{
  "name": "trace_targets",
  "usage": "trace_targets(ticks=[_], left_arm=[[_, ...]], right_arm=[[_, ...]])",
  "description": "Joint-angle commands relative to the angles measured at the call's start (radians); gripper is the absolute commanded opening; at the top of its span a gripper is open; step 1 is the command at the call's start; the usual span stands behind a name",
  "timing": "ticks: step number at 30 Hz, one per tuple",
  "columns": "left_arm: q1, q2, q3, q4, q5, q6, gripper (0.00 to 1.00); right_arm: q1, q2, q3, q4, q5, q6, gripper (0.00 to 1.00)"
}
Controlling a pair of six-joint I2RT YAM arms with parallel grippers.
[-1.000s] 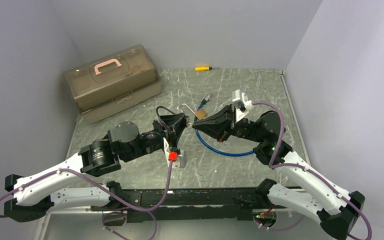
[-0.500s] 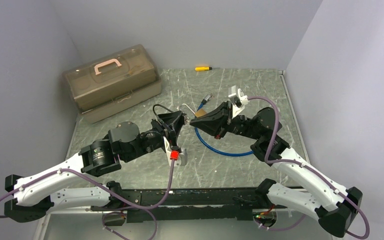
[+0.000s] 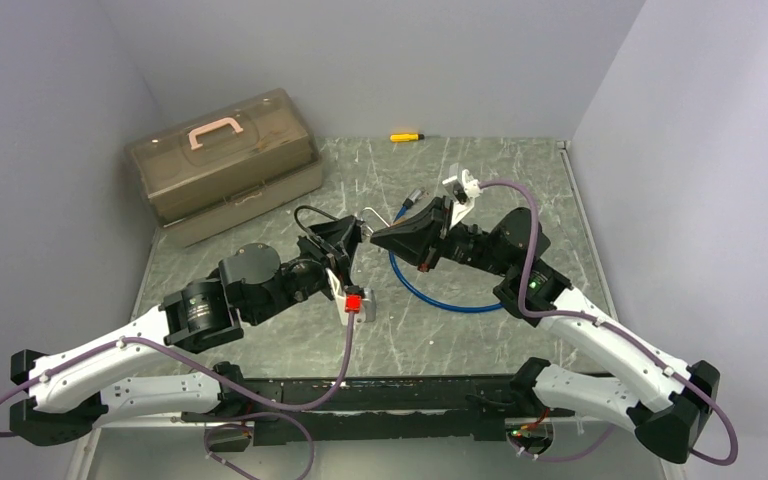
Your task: Unlock with the key
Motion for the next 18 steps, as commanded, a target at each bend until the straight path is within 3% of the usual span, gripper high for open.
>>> trace_targets(ticks=[1,13,18], left_arm=[[-0.017,-0.006,0.000,0.182,0.075,0.020,0.00],[-0.025,-0.012,0.017,0.165,0.089,0.027,0.00],[-0.045,0.003,0.065,0.088,0.117,0.037,0.00]], right_arm=[[0.017,0.061,0.030,-0.042,0.064,0.028,0.00],[0.028,0.110,0.081,-0.105,0.006,0.034,0.00],[0.028,0.114,0.098,-0.136,-0.036,0.028,0.00]])
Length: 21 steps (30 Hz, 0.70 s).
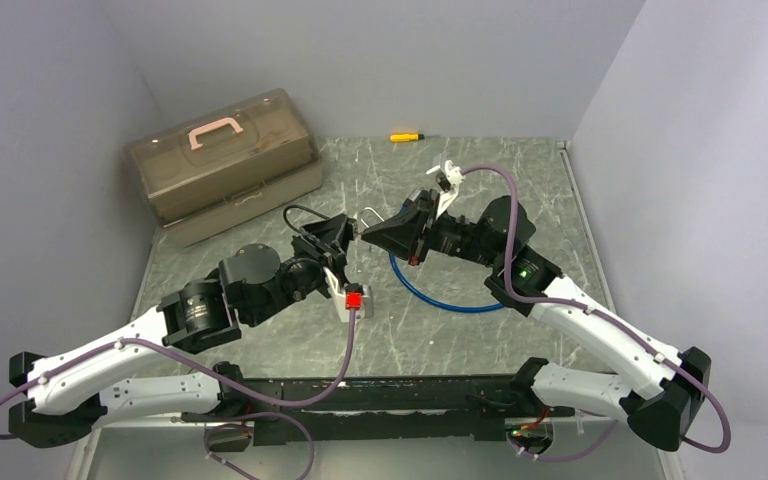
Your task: Unlock with the key
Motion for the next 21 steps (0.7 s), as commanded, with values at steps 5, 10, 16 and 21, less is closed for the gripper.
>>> trace_targets(ticks=[5,10,16,21], left_arm=[[-0.074,0.039,0.146,-0.006,0.217,0.031,0.00],[-0.072,0.006,0.114,-0.023,0.338,0.074,0.00],[-0.072,0.000,0.076,0.024,0.339,0.096,0.00],[-0.075,-0.002,0.053,0.083,0.328,0.117,0.00]], right_arm=[[0.018,0.028,0.088,-0.219,-0.046,-0.074,0.00],[0.018,0.010,0.107,-0.232,-0.057,-0.085,0.00],[0.017,-0.037,0.052,-0.178,-0.054,-0.046,0.00],[0.023,-0.051,0.033,-0.168,-0.037,-0.045,0.00]])
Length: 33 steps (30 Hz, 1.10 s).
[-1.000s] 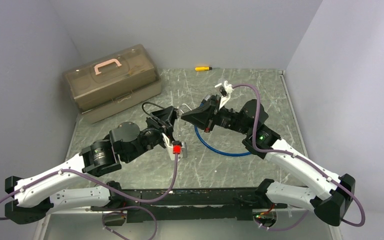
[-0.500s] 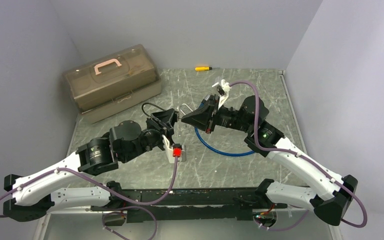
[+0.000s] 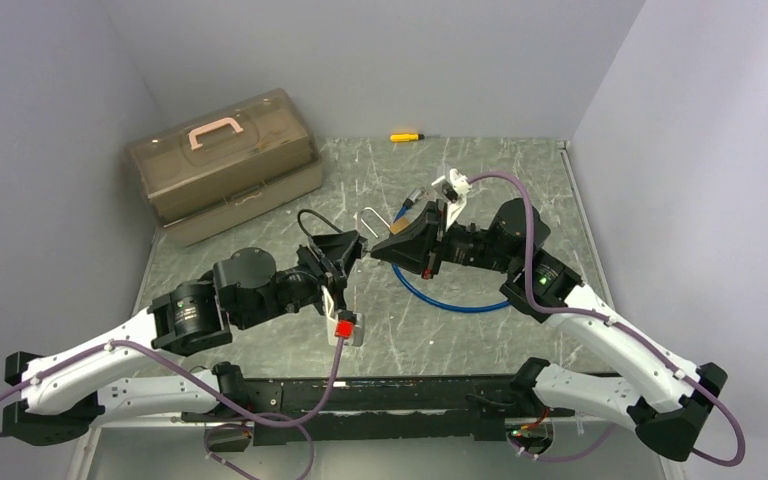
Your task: Unlock with the key
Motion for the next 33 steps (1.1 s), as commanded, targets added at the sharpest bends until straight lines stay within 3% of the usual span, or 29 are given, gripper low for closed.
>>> trace_targets(ticks=[1,6,16,33], left_arm=[[-0.043,0.019,0.013,0.202,0.160,0.025,0.00],[-0.044,0.030,-0.004,0.319,0.131,0.009,0.00],[-0.045,0.036,-0.014,0.355,0.109,-0.072,0.00],[-0.132,0.025,-0.080,0.380,0.155,0.098,0.00]], right_arm=[[0.015,0.015,-0.024,0.031,0.051,0.000,0.00],[0.042,-0.006,-0.074,0.077,0.104,-0.034,0.00],[0.068,-0.021,-0.113,0.065,0.170,-0.104,0.00],[0.069,0.025,-0.081,0.039,0.104,-0.127,0.00]])
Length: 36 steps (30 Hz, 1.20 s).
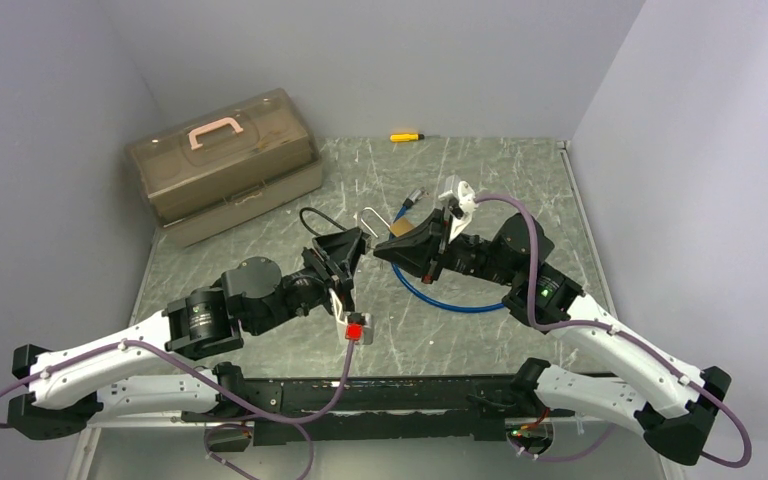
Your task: Unlock with the key
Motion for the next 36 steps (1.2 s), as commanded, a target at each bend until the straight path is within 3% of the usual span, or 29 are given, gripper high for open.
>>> trace_targets(ticks=[1,28,33,36], left_arm=[[-0.091,0.020,0.015,0.210,0.257,0.056,0.00],[-0.122,0.042,0.032,0.324,0.190,0.048,0.00],[-0.104,0.030,0.029,0.306,0.183,0.034,0.00],[-0.088,0.020,0.020,0.293,0.181,0.026,0.00]], right_arm=[[0.019,0.079,0.007,-0.025,-0.029,-0.014,0.00],[0.054,0.158,0.025,-0.035,-0.006,-0.035,0.00],[0.055,0.112,0.012,-0.045,0.039,-0.038,0.26],[0.055,0.083,0.018,-0.069,0.075,-0.051,0.49]])
